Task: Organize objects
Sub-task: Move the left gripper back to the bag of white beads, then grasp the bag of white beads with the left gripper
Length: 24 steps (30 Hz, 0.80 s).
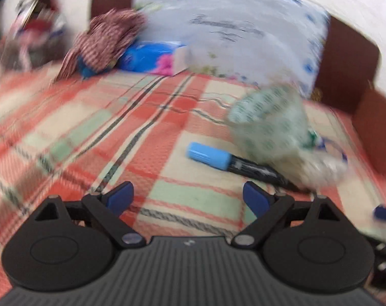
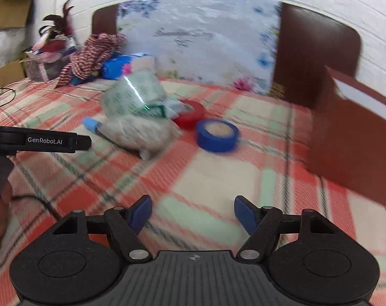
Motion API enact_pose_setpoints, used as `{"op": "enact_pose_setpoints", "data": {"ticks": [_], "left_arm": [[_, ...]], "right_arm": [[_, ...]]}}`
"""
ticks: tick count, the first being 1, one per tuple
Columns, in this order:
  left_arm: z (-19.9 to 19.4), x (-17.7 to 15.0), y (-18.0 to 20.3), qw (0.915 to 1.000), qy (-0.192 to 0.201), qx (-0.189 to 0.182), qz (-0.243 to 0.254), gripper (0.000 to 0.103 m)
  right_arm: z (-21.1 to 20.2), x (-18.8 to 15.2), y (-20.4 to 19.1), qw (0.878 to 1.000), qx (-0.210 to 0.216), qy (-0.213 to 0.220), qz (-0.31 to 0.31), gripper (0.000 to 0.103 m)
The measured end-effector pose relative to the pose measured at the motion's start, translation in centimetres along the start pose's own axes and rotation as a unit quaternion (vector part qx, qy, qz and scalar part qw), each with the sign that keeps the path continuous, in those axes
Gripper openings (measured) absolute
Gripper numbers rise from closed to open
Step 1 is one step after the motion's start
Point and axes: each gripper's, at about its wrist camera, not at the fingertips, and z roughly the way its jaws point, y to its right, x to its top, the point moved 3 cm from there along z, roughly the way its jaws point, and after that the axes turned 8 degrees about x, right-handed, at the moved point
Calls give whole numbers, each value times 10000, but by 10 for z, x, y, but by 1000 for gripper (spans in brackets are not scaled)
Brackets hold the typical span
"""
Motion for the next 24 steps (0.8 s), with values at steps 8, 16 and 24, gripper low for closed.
{"op": "enact_pose_setpoints", "data": {"ticks": [8,16,24], "left_arm": [[5,3,9,9999,63,-128,-25,95],[4,0,8,9999,49,-99,13,96],[2,-4,25,9983,-74,169,560,95]], "right_arm": [[44,46,-35,9982,339,-22,-485,34],[1,9,-18,9995,120,39,-296,17],[-77,-58,28,9959,-902,-54,24,64]]}}
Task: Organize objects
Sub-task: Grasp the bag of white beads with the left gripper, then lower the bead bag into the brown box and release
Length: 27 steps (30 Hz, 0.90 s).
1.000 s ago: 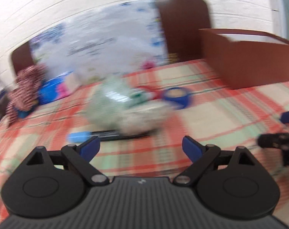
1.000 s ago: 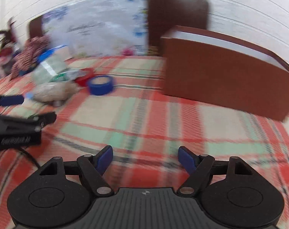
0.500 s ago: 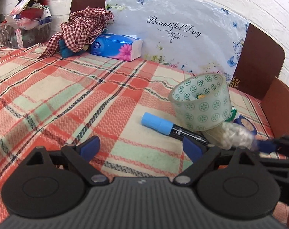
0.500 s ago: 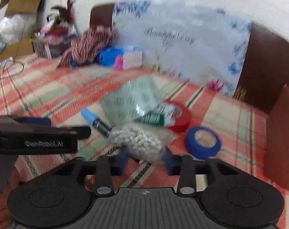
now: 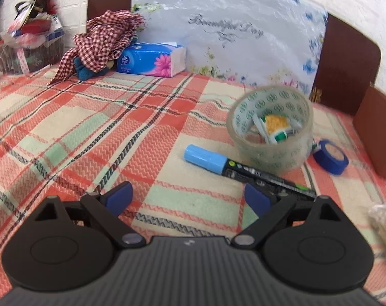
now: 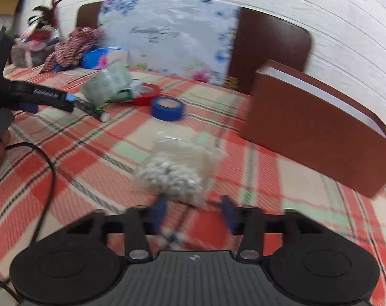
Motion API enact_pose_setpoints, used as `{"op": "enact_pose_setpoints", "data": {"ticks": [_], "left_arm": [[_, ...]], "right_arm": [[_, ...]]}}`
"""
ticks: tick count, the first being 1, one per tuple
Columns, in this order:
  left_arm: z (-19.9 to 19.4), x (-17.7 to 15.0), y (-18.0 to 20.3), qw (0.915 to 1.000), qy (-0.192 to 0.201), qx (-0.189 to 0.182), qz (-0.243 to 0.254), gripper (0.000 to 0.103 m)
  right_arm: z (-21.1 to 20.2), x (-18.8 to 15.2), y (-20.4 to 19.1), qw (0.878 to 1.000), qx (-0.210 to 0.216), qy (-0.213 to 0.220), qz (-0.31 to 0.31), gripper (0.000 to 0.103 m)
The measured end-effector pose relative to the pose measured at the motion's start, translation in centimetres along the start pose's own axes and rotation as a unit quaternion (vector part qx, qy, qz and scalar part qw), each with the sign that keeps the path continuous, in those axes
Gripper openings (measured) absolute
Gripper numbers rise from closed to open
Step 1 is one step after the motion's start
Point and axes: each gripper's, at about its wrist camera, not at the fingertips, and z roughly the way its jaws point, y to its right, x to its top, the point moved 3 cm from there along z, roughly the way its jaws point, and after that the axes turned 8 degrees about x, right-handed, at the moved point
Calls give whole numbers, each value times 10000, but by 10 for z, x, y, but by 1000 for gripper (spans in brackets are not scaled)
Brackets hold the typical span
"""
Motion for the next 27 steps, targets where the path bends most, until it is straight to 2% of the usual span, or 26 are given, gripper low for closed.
{"op": "enact_pose_setpoints", "data": {"ticks": [1,2,5,7,9,10,12,14,16,17,18,19,20,21,23,27], "left_arm": [[-3,-1,9,9998,-65,18,197,95],[-10,-1,18,9995,-138,-164,243,95],[-39,5,57,9913,-364,-1259,115,95],[-55,10,92,9810,-572,-1837,241,96],[-62,9,124,9641,-1029,-2426,338,96],[-64,7,137,9582,-1191,-2569,421,96],[-63,0,158,9558,-1399,-2503,650,96],[-53,-12,167,9533,-1733,-2383,662,96],[-56,-18,172,9585,-1549,-2263,773,95],[-60,-21,177,9600,-1470,-2176,971,90],[-63,-22,180,9603,-1369,-2122,1181,76],[-65,-21,183,9585,-1305,-2169,1309,68],[-67,-18,186,9540,-1370,-2322,1312,46],[-68,-13,188,9522,-1441,-2378,1268,42],[-74,-1,193,9518,-1360,-2431,1282,41],[-107,37,215,9499,-640,-2717,1406,41]], "right_arm": [[-5,-3,8,9999,-33,-9,144,63],[-9,-7,14,9996,-13,-40,293,63],[-12,-13,25,9969,171,-54,765,63],[-12,-12,28,9948,311,-40,968,63],[-12,-9,25,9936,493,17,1020,63],[-12,-6,23,9939,542,48,960,63],[-9,-2,19,9953,582,102,770,65],[-1,3,18,9954,697,101,646,67],[11,8,14,9947,833,41,598,65],[19,10,12,9942,916,-16,567,60],[27,10,9,9935,1004,-94,533,49],[30,12,5,9945,931,-40,483,45],[32,14,3,9951,878,3,447,42],[32,16,2,9955,826,60,467,39],[25,18,5,9957,700,371,477,38],[-2,34,18,9908,101,1331,239,38]]}}
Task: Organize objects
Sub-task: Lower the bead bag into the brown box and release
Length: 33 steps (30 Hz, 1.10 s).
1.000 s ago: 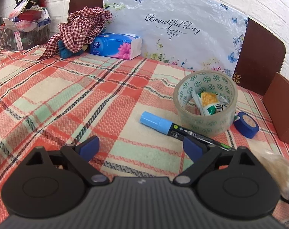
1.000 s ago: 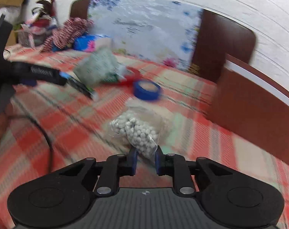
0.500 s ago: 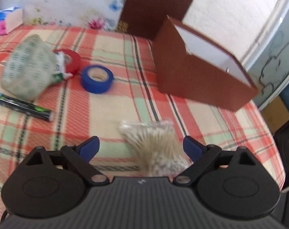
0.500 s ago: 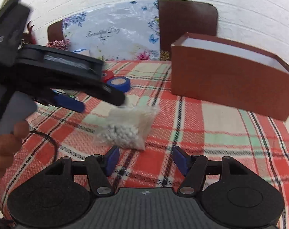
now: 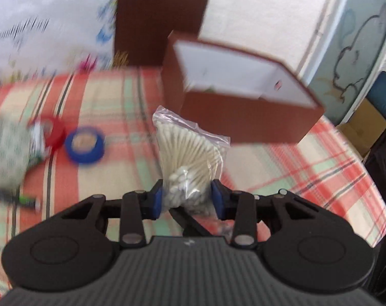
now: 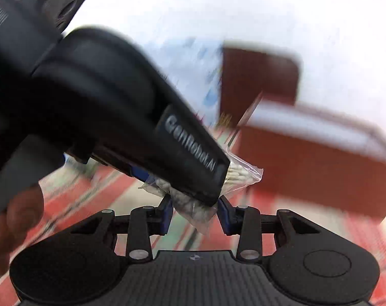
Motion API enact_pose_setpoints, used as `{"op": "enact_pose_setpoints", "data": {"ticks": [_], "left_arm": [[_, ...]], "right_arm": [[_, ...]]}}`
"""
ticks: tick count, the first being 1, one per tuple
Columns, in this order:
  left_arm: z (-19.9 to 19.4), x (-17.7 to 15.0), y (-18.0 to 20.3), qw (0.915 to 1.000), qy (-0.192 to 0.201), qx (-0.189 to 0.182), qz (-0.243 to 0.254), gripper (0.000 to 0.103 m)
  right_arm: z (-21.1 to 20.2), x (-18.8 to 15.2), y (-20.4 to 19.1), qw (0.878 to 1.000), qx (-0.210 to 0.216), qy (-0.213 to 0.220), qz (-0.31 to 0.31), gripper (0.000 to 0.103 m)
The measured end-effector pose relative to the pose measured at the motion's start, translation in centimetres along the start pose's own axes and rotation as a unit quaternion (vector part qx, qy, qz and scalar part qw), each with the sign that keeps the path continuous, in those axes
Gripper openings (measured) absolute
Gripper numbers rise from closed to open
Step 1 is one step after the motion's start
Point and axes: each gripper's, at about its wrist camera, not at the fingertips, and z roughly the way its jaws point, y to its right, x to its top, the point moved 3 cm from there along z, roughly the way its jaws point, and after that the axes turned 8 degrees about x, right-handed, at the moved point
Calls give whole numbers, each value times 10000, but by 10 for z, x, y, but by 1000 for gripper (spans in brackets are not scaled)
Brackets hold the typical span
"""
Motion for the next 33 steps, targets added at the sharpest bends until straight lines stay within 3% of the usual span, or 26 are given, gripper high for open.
{"op": "enact_pose_setpoints", "data": {"ticks": [3,8,10,11,12,14,16,20,26,33], "left_arm": [[-1,34,22,9985,455,-124,292,41],[33,84,48,9959,675,-167,587,42],[54,100,52,9959,676,-26,599,56],[65,105,53,9958,665,174,609,74],[76,109,52,9951,641,458,600,77],[90,107,47,9948,452,728,544,77],[94,101,40,9963,320,684,402,78],[77,87,42,9958,433,656,477,83],[43,59,50,9927,535,835,686,82],[29,10,29,9900,163,1257,616,82]], "right_arm": [[-3,22,24,9980,-371,518,-10,38],[24,49,76,9947,-731,712,152,39],[42,54,93,9938,-850,691,173,45],[54,54,102,9940,-926,560,187,52],[65,53,109,9936,-1023,410,243,60],[69,53,121,9921,-1057,440,518,60],[64,51,126,9912,-1007,484,705,62],[45,43,119,9886,-1108,630,801,65],[-1,20,92,9854,-1322,739,782,67],[-9,-12,63,9904,-979,-40,972,67]]}}
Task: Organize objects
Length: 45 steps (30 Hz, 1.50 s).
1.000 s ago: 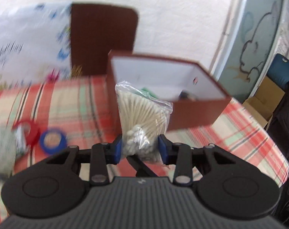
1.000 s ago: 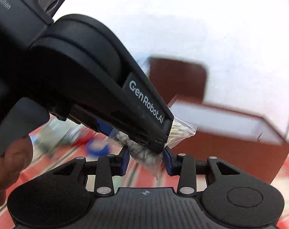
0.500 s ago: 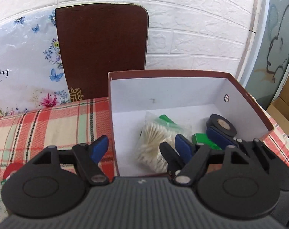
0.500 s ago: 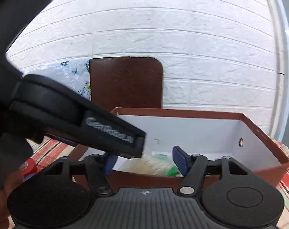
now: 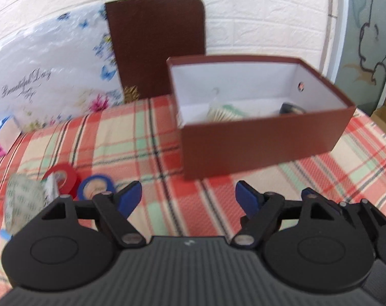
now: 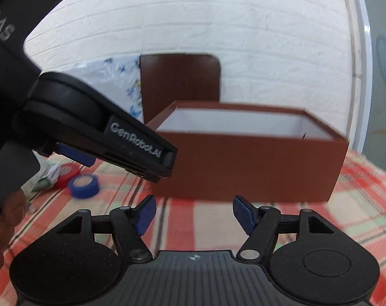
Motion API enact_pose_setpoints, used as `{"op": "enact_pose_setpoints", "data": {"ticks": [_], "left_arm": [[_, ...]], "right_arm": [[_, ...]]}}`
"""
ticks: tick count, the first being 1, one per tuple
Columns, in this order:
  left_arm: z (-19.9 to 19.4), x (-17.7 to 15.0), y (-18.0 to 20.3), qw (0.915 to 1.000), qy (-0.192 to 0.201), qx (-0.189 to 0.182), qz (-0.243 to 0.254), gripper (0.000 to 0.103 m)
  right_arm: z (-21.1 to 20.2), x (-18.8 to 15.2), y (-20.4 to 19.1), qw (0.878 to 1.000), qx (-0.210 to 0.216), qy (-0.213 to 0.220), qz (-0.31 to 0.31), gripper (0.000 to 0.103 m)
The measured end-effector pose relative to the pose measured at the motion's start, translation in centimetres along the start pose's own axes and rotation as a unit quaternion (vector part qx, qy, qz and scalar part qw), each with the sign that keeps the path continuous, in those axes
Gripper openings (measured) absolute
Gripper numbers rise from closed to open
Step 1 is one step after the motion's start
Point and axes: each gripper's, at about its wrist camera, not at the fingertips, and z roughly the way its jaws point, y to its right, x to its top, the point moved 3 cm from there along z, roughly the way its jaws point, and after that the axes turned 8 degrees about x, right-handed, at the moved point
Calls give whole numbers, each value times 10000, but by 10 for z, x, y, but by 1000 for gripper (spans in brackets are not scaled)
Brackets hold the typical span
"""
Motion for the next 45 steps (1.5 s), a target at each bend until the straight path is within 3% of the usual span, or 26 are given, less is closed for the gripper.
{"op": "enact_pose_setpoints", "data": {"ticks": [4,14,30,37,42,45], "left_arm": [[-5,-22,-16,9997,-164,121,-126,82],[-5,-58,-49,9979,-391,343,-384,82],[14,-99,-107,9913,-666,829,-776,82],[11,-113,-140,9897,-425,1073,-852,87],[9,-128,-185,9829,-236,1367,-1209,90],[10,-135,-223,9727,-178,1774,-1487,91]], "right_arm": [[-1,-10,-20,9991,212,-357,64,66],[0,-17,-13,9961,256,-717,441,66],[3,-28,-56,9901,583,-1270,-140,66],[10,-35,-74,9849,771,-1484,-445,67],[15,-34,-85,9821,907,-1526,-632,67],[22,-30,-93,9796,1030,-1563,-727,66]]}}
